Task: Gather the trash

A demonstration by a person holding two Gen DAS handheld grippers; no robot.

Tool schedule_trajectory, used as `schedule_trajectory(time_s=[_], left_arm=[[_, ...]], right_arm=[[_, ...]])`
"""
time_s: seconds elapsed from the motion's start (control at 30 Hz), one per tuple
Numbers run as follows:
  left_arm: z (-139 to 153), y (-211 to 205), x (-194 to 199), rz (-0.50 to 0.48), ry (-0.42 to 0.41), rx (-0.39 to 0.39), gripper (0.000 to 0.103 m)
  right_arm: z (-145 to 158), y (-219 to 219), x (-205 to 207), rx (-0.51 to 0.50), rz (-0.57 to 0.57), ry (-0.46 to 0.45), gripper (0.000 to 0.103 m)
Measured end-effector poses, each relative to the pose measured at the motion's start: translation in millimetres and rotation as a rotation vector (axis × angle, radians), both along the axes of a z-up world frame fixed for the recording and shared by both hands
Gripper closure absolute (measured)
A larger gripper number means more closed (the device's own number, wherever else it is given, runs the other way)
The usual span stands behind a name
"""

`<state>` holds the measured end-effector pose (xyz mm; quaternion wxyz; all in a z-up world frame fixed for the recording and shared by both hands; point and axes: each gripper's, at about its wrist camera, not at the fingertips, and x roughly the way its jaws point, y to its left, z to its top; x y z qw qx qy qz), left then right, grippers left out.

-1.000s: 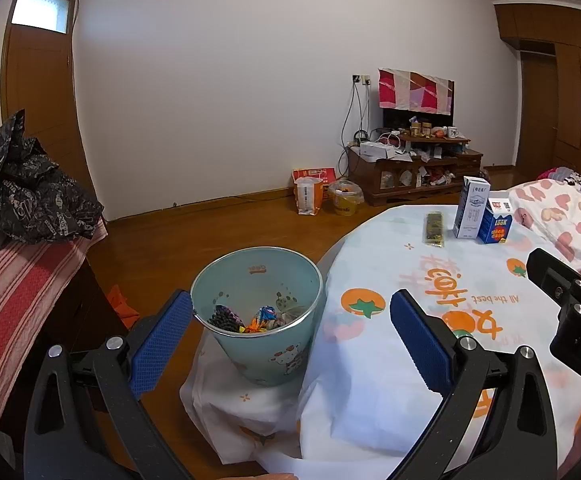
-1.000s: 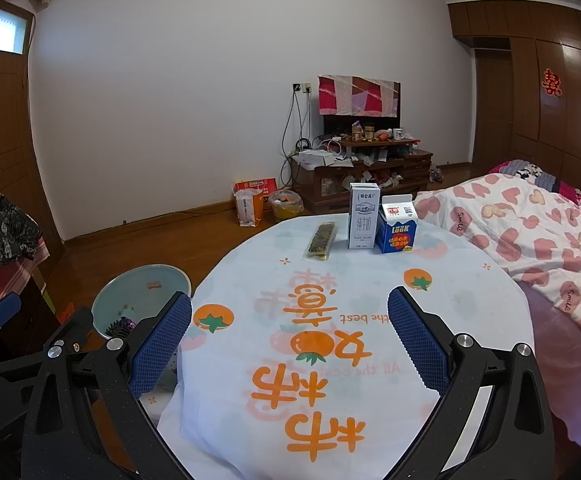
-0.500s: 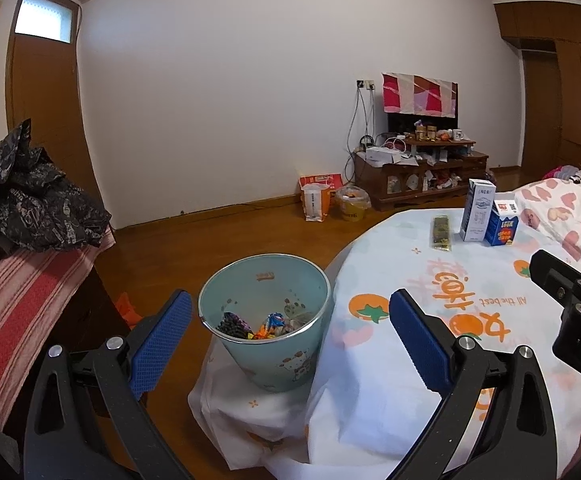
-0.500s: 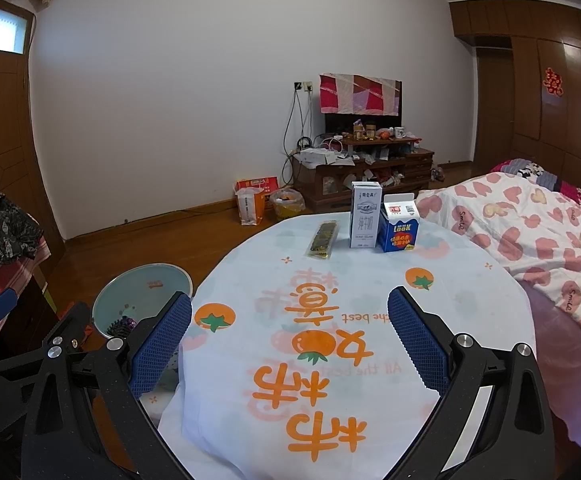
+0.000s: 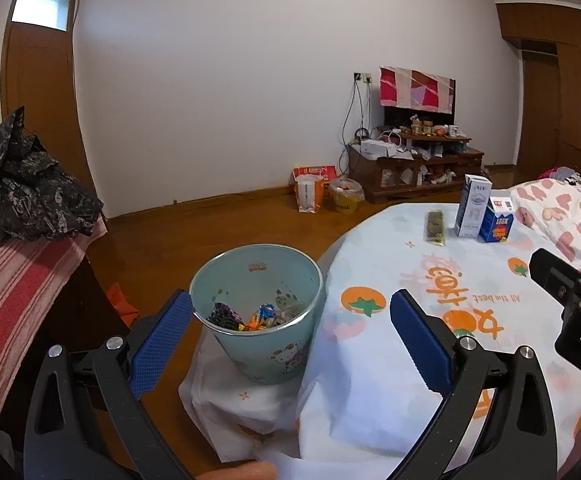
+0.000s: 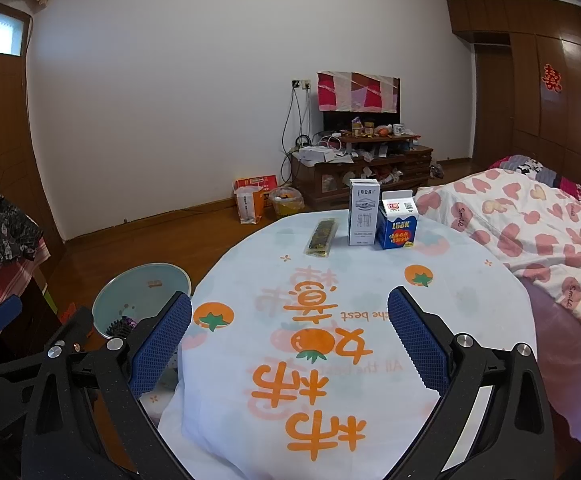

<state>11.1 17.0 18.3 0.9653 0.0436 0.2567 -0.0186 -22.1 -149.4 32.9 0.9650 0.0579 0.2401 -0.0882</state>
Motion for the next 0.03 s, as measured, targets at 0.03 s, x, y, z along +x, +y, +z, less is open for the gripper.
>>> schedule_trajectory(time_s=[0.03], left_arm=[[-0.8,-0.5,0.3,-0.001,0.002,0.001,0.006]], right_arm=[[0.1,-0.6,-0.2,0.000,0.001,0.000,0.006]])
